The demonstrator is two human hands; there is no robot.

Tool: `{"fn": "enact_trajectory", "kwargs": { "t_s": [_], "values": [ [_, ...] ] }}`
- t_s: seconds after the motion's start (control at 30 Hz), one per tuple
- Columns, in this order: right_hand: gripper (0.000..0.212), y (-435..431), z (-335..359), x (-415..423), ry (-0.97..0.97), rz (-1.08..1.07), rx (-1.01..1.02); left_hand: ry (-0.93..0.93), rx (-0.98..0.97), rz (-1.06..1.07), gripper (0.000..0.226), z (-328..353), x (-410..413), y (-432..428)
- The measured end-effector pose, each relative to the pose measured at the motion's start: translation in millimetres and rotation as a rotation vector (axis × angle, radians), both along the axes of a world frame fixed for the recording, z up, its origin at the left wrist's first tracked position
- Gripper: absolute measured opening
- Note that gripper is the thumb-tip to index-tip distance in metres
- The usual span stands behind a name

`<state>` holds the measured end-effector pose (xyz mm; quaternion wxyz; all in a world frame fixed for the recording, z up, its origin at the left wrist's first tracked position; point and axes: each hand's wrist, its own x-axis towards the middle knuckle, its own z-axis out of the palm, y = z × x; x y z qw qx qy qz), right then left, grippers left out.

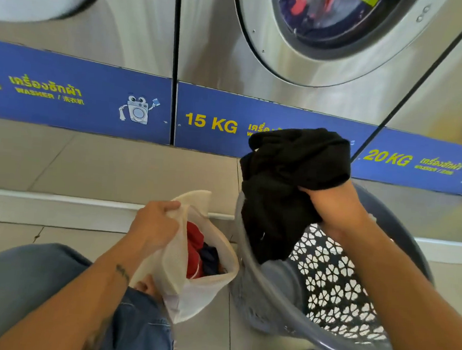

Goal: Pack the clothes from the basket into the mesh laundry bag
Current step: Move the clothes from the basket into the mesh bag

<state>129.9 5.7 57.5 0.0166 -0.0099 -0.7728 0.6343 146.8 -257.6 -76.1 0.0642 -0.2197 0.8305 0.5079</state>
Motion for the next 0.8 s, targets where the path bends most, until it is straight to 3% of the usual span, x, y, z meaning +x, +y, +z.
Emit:
{"fn": "enact_trajectory", "kwargs": {
  "t_s": [0.07,0.2,0.37,0.47,0.63,0.8],
  "values": [
    [0.022,-17,18,5,0.155,-0.032,0.099,0.001,0.033,0.013,0.053,0,2,-3],
    [0.017,-72,25,18,0.434,-0.078,0.593,-0.013,0.067,0.056,0.051,0,9,-12],
    [0.058,-123,-36,24,0.433,0.167,1.251,-0.017,0.073,0.098,0.026,0,18,-25],
    [0.063,-144,-76,35,0.430,0.344,1.513,0.027,0.125,0.067,0.021,4,23,-29],
    [0.051,-148,-123,22,0.257,0.463,1.632,0.019,0.126,0.018,0.045,11,27,-31],
    [0.079,-144,-145,9,-0.045,0.623,1.367,0.025,0.072,-0.049,0.044,10,24,-28]
  ]
}}
